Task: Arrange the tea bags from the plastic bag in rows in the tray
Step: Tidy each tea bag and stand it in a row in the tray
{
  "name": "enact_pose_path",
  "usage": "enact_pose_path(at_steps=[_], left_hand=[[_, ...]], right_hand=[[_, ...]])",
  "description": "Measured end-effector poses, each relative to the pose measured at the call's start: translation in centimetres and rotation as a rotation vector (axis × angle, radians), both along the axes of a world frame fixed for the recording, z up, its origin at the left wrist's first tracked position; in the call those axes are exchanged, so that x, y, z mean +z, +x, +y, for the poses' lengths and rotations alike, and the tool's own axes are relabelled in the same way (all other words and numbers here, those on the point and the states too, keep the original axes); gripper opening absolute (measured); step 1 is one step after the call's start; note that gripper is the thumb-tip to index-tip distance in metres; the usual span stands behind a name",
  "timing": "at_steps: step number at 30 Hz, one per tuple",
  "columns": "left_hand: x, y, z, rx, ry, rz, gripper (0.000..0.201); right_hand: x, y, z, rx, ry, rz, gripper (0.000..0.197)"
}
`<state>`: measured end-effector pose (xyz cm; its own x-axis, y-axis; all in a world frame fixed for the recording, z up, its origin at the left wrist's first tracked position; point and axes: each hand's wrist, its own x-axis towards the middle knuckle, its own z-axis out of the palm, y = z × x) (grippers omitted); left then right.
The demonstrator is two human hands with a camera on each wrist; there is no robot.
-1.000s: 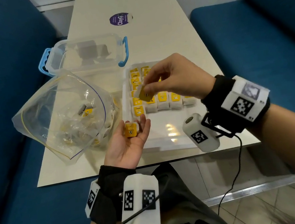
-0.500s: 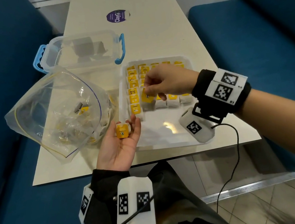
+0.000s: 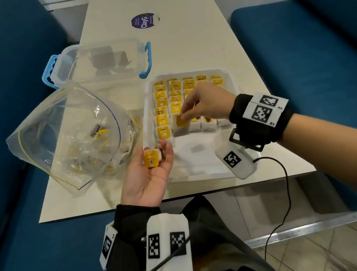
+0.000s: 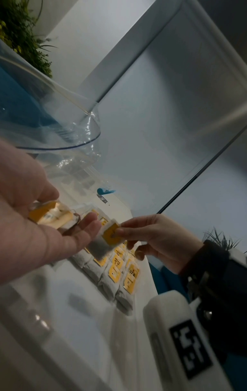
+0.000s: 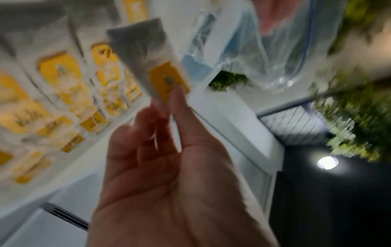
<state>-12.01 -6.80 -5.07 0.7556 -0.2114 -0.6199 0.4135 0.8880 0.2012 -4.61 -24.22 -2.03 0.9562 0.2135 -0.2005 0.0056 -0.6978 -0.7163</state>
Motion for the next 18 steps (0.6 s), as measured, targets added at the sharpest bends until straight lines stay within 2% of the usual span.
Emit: enact_pose_path(at_steps=[2, 6, 10, 12, 14, 18], left_hand=[[0.0, -0.1, -0.1, -0.004, 0.004, 0.0, 0.032], [0.2, -0.4, -0.4, -0.014, 0.008, -0.001, 0.03], [0.3, -0.4, -0.5, -0.017, 0.008, 0.001, 0.022], [0.2, -0.5, -0.4, -0.023, 0.007, -0.001, 0.02], [0.2, -0.6, -0.3, -0.024, 0.009, -0.005, 0.021], [0.3, -0.7, -0.1, -0.021, 0.009, -0.009, 0.023]], right_hand=[[0.0, 0.1, -0.2, -0.005, -0.087, -0.063, 0.016], [0.3, -0.4, -0.5, 0.04, 0.043, 0.013, 0.011], [0.2, -0.4, -0.6, 0.054, -0.106, -0.051, 0.013], [0.0, -0.3, -0.4, 0.063, 0.005, 0.044, 0.01], [-0.4, -0.2, -0.2, 0.046, 0.117, 0.129, 0.019], [-1.4, 0.3, 0.2, 0.008, 0.107, 0.167, 0.026]])
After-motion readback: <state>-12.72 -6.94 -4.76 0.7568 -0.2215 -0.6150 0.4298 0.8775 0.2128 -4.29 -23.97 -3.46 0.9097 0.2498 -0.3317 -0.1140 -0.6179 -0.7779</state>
